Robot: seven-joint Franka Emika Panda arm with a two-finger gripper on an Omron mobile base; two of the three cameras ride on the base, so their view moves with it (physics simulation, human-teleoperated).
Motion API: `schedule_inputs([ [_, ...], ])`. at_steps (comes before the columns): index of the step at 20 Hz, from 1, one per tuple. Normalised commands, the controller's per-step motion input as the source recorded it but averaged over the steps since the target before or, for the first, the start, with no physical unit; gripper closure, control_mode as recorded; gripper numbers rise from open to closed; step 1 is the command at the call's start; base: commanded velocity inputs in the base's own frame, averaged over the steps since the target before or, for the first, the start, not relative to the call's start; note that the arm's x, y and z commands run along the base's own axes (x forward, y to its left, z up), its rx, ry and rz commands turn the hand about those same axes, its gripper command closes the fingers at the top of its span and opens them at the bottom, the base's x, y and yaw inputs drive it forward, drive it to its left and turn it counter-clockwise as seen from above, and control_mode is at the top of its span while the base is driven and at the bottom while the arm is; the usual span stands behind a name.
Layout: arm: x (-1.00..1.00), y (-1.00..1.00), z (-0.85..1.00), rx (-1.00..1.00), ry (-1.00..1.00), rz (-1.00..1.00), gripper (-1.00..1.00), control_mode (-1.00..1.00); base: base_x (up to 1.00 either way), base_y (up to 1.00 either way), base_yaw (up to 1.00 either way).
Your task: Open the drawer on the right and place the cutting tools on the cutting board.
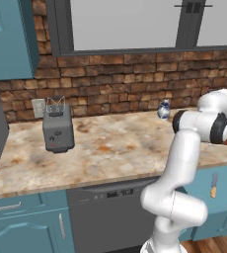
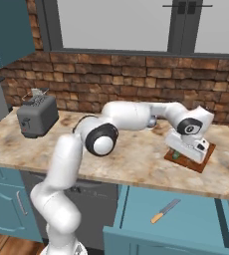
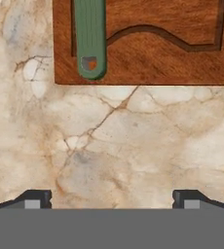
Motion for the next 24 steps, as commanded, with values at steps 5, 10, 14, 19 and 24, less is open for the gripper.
schedule_inputs([
  [5, -1.00, 0.50, 0.06, 0.00, -0.09, 0.00, -1.00, -1.00, 0.00, 0.00, 0.00],
  [10, -0.99, 0.35, -0.02, -0.03, -0.03, 0.00, -1.00, -1.00, 0.00, 0.00, 0.00],
  [14, -0.45, 0.32, -0.25, -0.13, 0.12, 0.00, -1.00, -1.00, 0.00, 0.00, 0.00],
  [19, 0.00, 0.20, -0.34, -0.12, 0.28, 0.00, -1.00, -1.00, 0.00, 0.00, 0.00],
  [24, 0.00, 0.02, -0.15, 0.00, 0.01, 0.00, -1.00, -1.00, 0.00, 0.00, 0.00],
])
